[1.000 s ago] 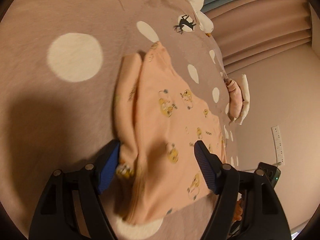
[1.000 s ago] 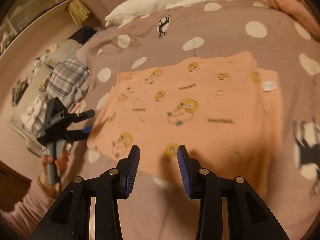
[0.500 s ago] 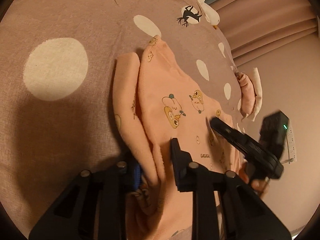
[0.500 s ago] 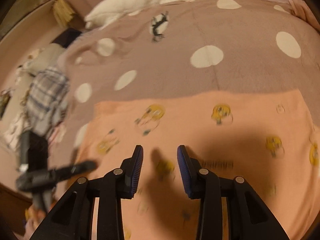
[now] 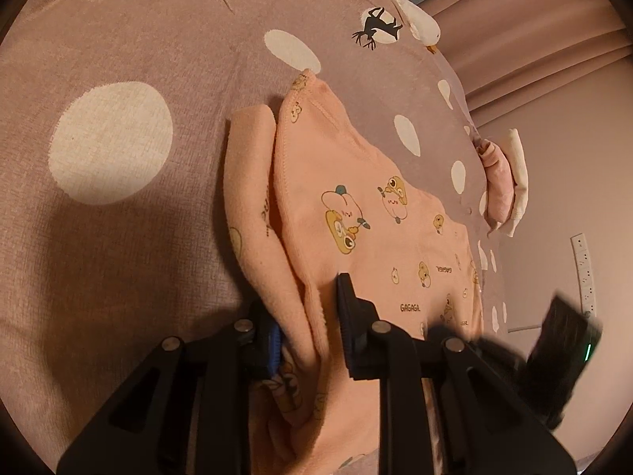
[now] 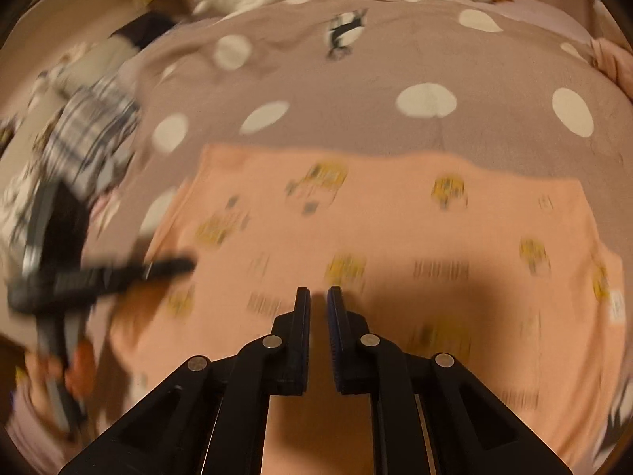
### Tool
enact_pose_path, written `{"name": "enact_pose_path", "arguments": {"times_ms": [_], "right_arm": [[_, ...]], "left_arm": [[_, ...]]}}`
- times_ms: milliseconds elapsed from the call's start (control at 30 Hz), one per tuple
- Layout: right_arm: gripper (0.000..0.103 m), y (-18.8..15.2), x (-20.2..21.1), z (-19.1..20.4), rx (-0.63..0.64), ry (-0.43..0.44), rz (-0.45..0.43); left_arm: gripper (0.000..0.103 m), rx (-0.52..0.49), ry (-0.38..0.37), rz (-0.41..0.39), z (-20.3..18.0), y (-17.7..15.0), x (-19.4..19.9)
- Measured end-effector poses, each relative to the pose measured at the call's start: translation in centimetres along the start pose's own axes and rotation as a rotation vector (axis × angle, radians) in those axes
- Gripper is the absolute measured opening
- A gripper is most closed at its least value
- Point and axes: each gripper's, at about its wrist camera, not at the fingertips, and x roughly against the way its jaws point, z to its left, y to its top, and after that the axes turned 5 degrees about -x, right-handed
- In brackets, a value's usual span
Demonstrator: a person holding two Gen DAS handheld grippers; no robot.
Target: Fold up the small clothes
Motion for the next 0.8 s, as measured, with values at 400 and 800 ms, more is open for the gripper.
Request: {"name": "enact_pose_path", "arguments": {"times_ms": [400,800], "right_arm": [[0.013,-4.9,4.5,-4.4,-0.125,0.180,-0.041],[0.023,-5.3,6.7,-14.4,-0.513,0.361,-0.192]], "left_arm": [[0.013,-0.184,0.087,-0.049,-9.8,0.4,2.6],[0.014,-0.313,0.077,0.101,-18.7,-1.8,-5.4]]}}
